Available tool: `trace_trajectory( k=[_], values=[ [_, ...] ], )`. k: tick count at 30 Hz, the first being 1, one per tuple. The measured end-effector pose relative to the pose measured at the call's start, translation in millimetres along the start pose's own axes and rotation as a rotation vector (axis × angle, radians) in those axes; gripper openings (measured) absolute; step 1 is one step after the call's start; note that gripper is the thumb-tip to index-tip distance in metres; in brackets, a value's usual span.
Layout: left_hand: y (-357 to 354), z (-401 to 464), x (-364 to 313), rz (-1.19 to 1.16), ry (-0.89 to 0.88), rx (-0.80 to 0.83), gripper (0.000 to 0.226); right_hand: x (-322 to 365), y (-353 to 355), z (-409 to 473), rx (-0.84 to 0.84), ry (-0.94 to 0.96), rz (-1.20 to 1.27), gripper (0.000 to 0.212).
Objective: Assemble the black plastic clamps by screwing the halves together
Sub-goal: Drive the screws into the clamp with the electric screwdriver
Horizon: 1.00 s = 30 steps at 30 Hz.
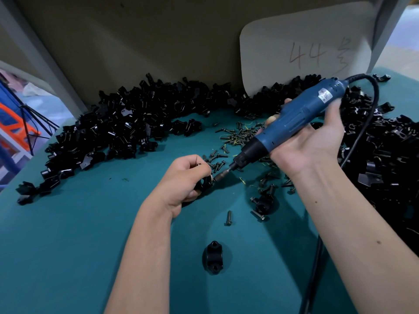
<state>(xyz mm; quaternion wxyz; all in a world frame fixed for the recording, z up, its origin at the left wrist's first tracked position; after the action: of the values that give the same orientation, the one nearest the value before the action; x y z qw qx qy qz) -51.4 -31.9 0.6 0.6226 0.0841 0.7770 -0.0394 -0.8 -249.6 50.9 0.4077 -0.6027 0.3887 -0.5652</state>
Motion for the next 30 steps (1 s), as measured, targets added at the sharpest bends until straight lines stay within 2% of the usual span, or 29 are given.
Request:
trace_trajectory(
  k=[2,4,6,9,16,20,23,26,30],
  values=[
    [-1,0,0,0.007,-0.005,0.001,0.005,-4,-4,-2,-0.051,0.043,-0.107,0.058],
    [-2,0,0,0.021,-0.005,0.009,0.008,-10,-7,-4,-0.086,0.077,-0.200,0.043],
    [-3,0,0,0.016,-0.010,0.008,0.010,-13,-8,-5,-0.122,0.126,-0.239,0.031],
    [-4,-1,0,0.012,-0.027,-0.010,0.012,-12,-8,-5,-0.146,0.170,-0.252,0.025],
    [-2,-1,0,-0.007,-0.007,0.017,0.013,-10,-6,-5,-0.141,0.146,-0.238,0.023],
    [1,0,1,-0.044,0.011,0.060,0.025,-10,-8,-5,-0.118,0.144,-0.216,0.023],
    [0,-1,-2,-0.031,0.041,0.109,0.004,-10,-7,-4,-0.096,0.126,-0.212,0.023],
    [-1,-3,-3,0.008,0.072,0.183,0.003,-9,-8,-4,-0.075,0.127,-0.207,0.022],
    [-1,-4,-2,0.043,0.068,0.210,0.018,-8,-8,-3,-0.062,0.128,-0.208,0.022]
  ],
)
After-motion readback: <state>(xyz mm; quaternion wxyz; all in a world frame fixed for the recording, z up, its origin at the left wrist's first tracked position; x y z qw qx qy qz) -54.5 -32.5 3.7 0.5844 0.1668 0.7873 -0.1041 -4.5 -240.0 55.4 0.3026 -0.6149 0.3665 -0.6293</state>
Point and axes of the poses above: each hand's wrist, its own z-axis towards the middle knuckle, its own y-axis out of the back of the hand, x = y × z, the point moved 2 cm from there along z, towards the middle knuckle, and after that the axes turned 12 degrees about x, right-handed, at the moved point
